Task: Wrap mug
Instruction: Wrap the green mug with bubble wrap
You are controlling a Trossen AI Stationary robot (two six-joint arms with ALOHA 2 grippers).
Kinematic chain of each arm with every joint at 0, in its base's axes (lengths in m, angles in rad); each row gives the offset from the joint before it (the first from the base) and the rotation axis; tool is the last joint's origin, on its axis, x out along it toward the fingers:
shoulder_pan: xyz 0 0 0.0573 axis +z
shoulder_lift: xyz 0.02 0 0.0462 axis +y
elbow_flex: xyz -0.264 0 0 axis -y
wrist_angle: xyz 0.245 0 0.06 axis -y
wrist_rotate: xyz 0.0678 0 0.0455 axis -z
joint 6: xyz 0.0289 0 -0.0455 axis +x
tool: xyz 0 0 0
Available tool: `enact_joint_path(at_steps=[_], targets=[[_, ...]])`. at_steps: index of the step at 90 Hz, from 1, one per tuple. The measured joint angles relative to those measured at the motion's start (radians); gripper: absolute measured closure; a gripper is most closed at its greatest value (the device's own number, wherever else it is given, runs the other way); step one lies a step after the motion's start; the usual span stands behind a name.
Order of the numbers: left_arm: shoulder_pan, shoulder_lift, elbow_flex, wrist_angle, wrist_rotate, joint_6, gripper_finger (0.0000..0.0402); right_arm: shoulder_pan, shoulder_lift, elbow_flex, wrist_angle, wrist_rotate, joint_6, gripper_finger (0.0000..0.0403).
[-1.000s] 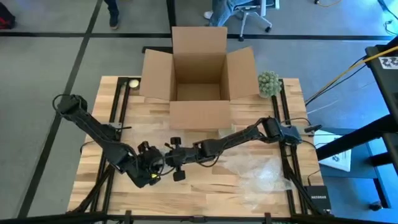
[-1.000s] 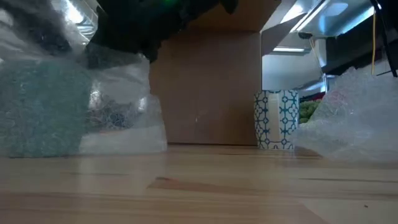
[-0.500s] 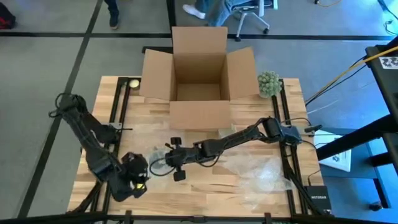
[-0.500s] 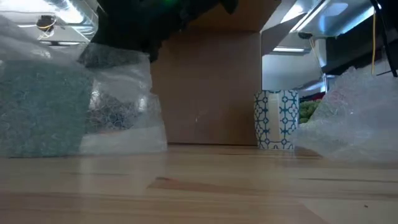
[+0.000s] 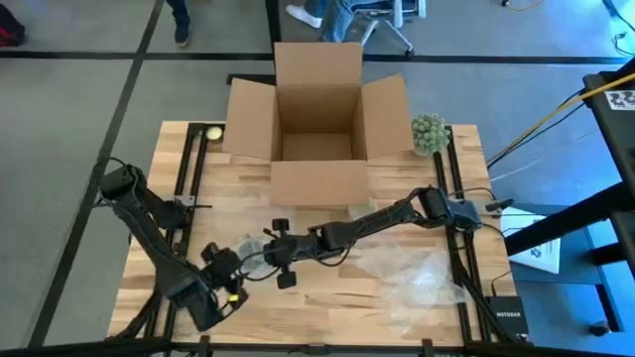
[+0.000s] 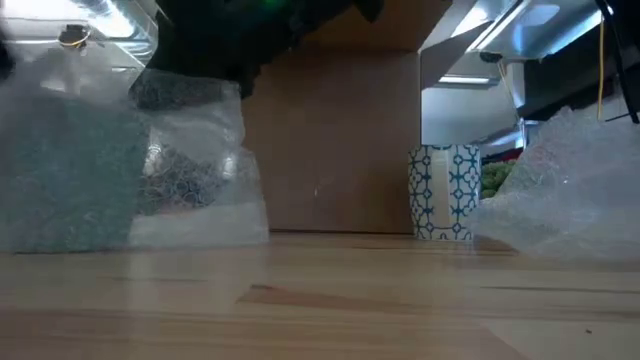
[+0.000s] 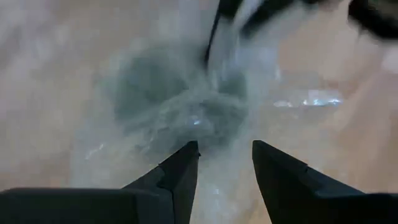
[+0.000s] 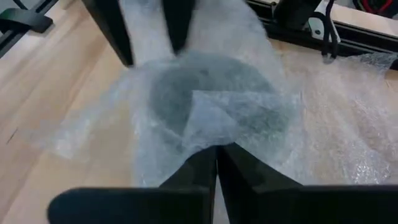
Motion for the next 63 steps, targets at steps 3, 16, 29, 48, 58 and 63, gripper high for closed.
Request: enact_joint_path(at_steps=[3,16,29,48,58,63], targets=[[0.023,0.0,0.0,-0.001,0.002,0.038,0.0266,0.0,0.0,0.0,0.0,0.0,0.0,0.0402],[0.121,0.0,0.0,0.006,0.03,0.16,0.0266,0.0,0.0,0.0,-0.001,0.0,0.0,0.0402],[0.2,0.0,-0.029,0.024,0.144,0.264,0.0266,0.0,0.0,0.0,-0.003,0.0,0.0,0.0402],[0.242,-0.005,-0.157,0.219,0.223,0.34,0.0266,0.001,0.0,0.002,-0.004,-0.002,-0.003,0.0402],[0.257,-0.006,-0.19,0.318,0.249,0.39,0.0266,0.001,0.002,0.021,-0.024,-0.014,-0.003,0.0402],[0.264,-0.006,-0.193,0.343,0.258,0.419,0.0266,0.002,0.004,0.027,-0.026,-0.024,-0.003,0.0402]])
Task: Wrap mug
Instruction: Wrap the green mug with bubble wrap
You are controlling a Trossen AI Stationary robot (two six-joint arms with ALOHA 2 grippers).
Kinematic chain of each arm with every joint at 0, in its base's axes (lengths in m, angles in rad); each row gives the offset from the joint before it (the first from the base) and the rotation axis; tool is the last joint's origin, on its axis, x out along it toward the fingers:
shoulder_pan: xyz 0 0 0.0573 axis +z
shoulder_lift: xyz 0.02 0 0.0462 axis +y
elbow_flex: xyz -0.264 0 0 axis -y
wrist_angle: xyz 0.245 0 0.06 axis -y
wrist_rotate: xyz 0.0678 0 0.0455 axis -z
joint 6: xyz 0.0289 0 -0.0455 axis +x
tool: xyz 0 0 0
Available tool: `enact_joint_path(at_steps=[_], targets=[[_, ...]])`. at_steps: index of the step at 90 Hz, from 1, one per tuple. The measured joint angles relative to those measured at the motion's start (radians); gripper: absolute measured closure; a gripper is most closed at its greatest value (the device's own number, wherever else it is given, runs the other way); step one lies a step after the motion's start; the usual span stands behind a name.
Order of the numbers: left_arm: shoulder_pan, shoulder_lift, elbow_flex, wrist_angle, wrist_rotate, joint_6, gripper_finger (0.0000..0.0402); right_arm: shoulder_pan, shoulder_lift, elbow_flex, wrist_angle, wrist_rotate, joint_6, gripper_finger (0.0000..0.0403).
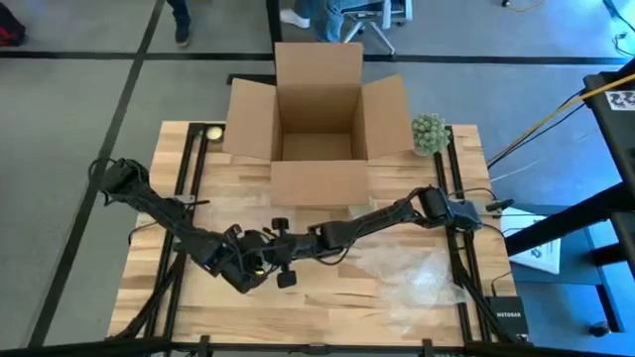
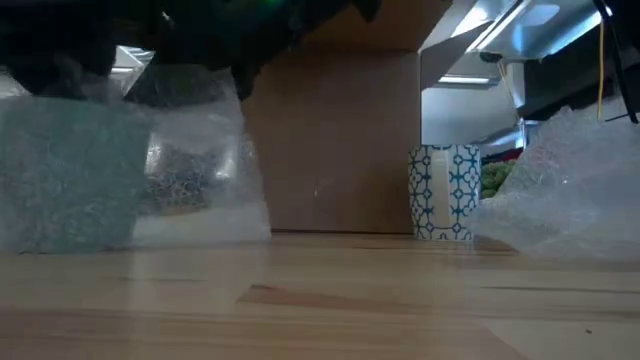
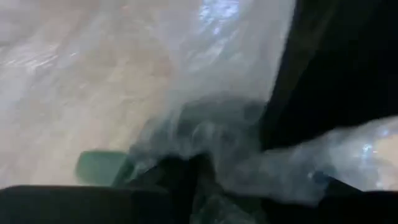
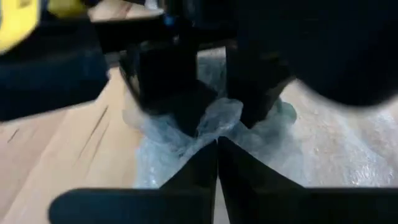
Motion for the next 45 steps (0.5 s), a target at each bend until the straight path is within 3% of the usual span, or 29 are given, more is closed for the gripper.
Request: enact_joint_path(at_steps=[35,45], targets=[[-0.009,-0.018,0.003,0.037,0.024,0.093,0.0266,0.001,-0.058,0.006,-0.139,-0.073,0.049,0.0402],[-0.024,-0.019,0.007,0.085,0.018,0.153,0.0266,0.002,-0.08,0.006,-0.1,-0.094,0.052,0.0402]])
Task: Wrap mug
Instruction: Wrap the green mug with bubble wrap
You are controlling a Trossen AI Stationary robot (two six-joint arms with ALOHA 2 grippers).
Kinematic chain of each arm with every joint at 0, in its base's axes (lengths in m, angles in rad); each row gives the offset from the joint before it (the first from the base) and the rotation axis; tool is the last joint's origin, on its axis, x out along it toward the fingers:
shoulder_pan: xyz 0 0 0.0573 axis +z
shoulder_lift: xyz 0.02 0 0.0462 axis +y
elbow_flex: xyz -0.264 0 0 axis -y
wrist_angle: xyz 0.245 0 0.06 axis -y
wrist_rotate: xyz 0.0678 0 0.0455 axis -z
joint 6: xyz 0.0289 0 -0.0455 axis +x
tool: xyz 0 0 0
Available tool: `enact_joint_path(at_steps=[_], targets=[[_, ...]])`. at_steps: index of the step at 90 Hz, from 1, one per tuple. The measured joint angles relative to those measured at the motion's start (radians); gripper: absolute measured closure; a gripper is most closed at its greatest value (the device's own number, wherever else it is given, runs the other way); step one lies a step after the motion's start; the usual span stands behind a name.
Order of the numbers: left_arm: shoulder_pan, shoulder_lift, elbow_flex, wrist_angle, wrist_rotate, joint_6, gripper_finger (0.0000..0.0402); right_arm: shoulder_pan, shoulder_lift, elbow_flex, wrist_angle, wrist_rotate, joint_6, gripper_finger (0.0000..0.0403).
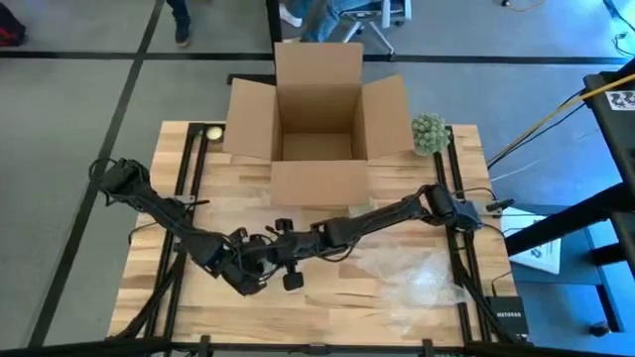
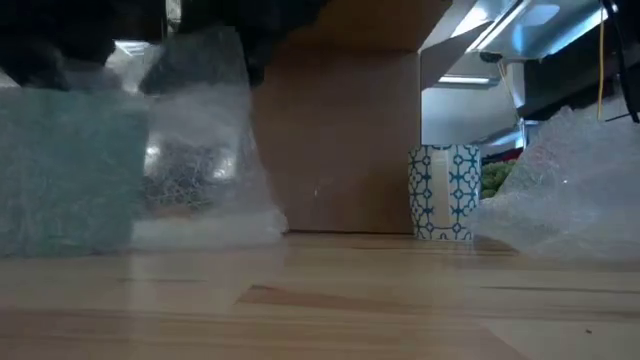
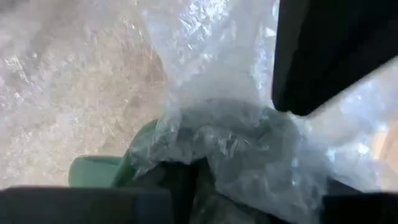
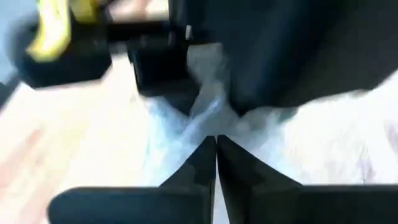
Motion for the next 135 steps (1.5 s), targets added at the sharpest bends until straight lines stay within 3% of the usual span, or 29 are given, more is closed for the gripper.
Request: enact_joint_path(at_steps=[23,63,83,96,112,135], targets=[[-0.006,0.002,-0.001,0.08,-0.001,0.053,0.0266,0.008,0.063,0.001,0.04,-0.032,0.009,0.0402],[-0.041,0.008,0.0,0.297,0.02,0.054,0.0266,0.113,0.038,0.004,-0.113,-0.026,0.038,0.0402],[-0.042,0.006,0.0,0.274,0.004,0.057,0.0266,0.117,-0.021,-0.002,-0.163,0.014,0.03,0.0402],[-0.042,0.006,0.0,0.275,-0.007,0.062,0.0266,0.118,-0.048,0.002,-0.07,0.028,0.063,0.0402],[-0.043,0.006,-0.002,0.265,-0.006,0.077,0.0266,0.118,0.028,0.001,0.029,0.006,0.087,0.0402],[-0.044,0.006,-0.003,0.264,0.008,0.077,0.0266,0.111,0.067,0.006,0.001,0.007,0.093,0.0402]])
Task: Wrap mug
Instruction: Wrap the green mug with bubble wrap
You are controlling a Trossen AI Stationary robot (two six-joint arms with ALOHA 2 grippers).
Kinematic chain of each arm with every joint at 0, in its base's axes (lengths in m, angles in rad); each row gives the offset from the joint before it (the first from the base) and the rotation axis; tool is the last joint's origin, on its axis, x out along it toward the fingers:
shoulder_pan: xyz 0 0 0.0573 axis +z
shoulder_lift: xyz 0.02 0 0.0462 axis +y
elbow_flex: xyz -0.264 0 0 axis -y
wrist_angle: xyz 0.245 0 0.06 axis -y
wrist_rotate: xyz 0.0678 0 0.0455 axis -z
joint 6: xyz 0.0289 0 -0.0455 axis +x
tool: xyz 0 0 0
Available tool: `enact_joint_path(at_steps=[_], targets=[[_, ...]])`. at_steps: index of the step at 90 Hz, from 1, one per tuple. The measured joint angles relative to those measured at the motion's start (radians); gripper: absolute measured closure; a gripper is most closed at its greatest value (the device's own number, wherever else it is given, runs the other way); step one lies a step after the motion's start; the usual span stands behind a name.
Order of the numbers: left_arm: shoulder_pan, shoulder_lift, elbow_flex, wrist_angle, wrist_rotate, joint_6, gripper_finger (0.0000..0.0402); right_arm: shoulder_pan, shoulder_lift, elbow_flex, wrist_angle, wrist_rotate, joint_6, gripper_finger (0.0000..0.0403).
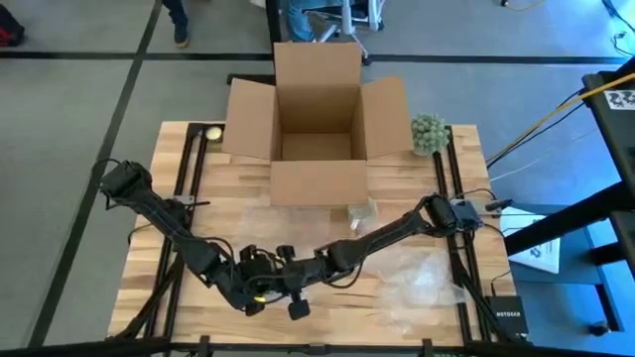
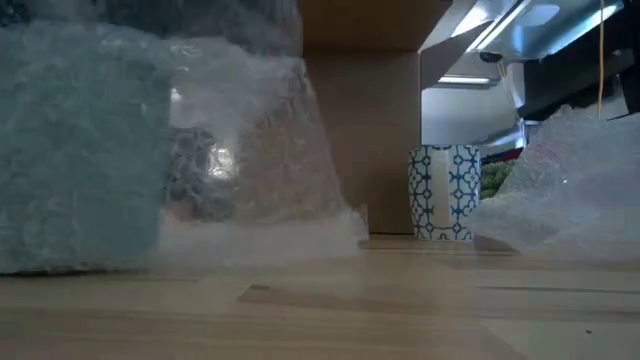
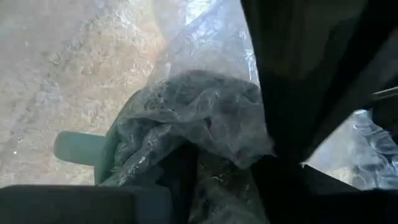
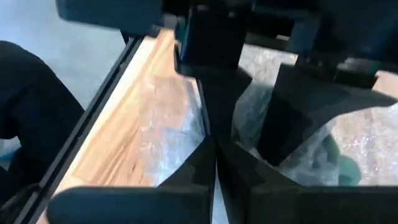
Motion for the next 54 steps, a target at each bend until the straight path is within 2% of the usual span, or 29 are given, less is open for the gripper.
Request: enact_joint_path(at_steps=[9,21,36,44,54], targets=[[0.0,-0.009,0.003,-0.009,0.016,-0.006,0.0266,0.0,0.002,0.0,-0.004,0.007,0.0,0.0402],[-0.001,-0.03,0.062,-0.125,0.026,-0.023,0.0266,0.0,0.005,-0.002,-0.01,0.014,0.0,0.0402],[-0.002,-0.063,0.137,-0.257,-0.046,-0.052,0.0266,-0.002,0.009,-0.003,-0.011,0.018,0.0,0.0402],[-0.017,-0.068,0.158,-0.251,-0.055,-0.037,0.0266,-0.002,0.009,-0.003,-0.013,0.017,0.0,0.0402],[-0.044,-0.069,0.171,-0.224,0.029,-0.038,0.0266,-0.002,0.009,-0.004,-0.02,0.016,0.0,0.0402]])
